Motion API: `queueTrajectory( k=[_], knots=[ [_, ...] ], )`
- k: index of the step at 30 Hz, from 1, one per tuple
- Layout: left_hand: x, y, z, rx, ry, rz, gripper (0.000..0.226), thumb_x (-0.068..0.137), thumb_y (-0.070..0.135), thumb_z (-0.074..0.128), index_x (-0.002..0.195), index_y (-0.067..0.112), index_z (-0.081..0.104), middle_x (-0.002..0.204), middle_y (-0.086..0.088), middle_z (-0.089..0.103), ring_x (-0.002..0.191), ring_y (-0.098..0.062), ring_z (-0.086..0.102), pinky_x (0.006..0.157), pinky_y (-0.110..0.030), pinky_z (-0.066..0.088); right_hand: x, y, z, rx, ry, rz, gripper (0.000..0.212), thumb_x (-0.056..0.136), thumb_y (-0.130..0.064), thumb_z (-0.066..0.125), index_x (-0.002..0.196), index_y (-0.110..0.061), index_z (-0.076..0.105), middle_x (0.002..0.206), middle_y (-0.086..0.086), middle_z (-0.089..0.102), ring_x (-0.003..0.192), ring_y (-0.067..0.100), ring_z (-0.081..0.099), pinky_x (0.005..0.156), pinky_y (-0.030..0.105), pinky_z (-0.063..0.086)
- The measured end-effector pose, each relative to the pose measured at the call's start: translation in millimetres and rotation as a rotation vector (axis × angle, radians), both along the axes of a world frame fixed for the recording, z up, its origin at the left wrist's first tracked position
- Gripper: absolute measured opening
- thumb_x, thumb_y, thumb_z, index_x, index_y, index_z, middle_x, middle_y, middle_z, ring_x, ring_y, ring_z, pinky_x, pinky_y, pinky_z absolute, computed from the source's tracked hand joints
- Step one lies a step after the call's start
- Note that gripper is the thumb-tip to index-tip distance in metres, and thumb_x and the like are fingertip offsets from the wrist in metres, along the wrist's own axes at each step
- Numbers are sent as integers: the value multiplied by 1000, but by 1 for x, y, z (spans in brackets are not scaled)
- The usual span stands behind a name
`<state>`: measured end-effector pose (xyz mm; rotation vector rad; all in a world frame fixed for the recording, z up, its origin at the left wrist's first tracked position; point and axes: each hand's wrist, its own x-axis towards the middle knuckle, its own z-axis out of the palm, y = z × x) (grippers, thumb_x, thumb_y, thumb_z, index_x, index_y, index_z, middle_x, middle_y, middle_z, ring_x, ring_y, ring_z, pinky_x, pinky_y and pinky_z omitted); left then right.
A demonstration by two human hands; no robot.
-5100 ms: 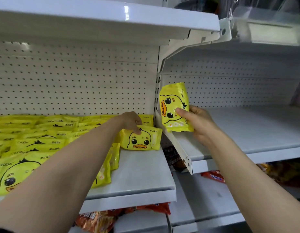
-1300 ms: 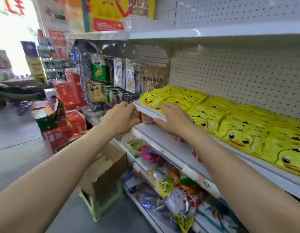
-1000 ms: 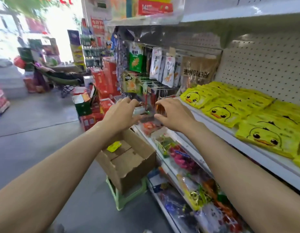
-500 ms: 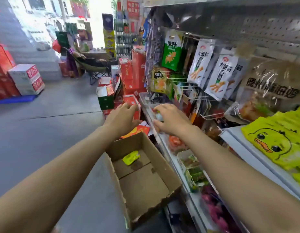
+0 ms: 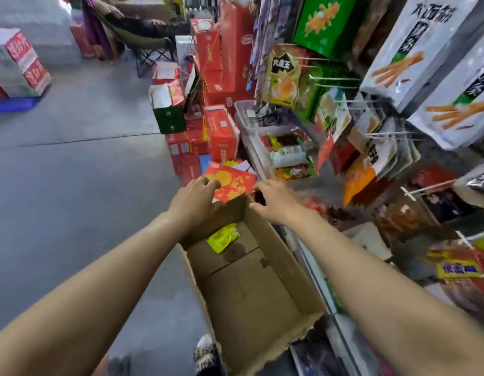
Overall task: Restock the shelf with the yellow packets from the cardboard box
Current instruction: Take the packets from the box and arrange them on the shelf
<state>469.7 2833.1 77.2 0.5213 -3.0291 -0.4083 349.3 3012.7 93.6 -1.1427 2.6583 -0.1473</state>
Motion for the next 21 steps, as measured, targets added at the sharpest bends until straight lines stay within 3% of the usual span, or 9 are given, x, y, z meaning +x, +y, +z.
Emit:
queueTrajectory(
  k=[8, 14, 18, 21],
  knots=[
    [-22, -71, -132, 138, -164, 36, 51, 92, 39, 59, 138, 20, 49, 134, -14, 51, 122, -37, 48, 97, -47, 45, -21, -51, -128, 200, -255, -62, 52, 95, -47, 55, 139, -20, 48, 137, 8, 51, 130, 29, 46, 100, 40, 43],
    [-9, -94, -240, 68, -306, 61, 58, 95, 48, 51, 148, 28, 37, 159, -15, 23, 143, -37, 26, 116, -48, 24, -41, -89, -232, 300, -362, -57, 55, 91, -46, 63, 138, -21, 50, 137, 10, 53, 129, 30, 49, 100, 40, 46],
    [2, -93, -277, -31, -224, 90, 54, 91, 48, 56, 140, 25, 51, 156, -12, 30, 139, -37, 32, 114, -50, 22, -51, -116, -298, 340, -409, 5, 59, 91, -42, 65, 143, -20, 46, 144, 9, 49, 133, 31, 46, 104, 41, 44],
    [5, -85, -291, -97, -156, 109, 49, 87, 47, 62, 130, 23, 60, 155, -14, 32, 137, -38, 34, 113, -52, 24, -53, -130, -345, 372, -423, 76, 67, 90, -39, 65, 149, -22, 38, 154, 8, 38, 143, 30, 31, 114, 39, 32]
  ],
)
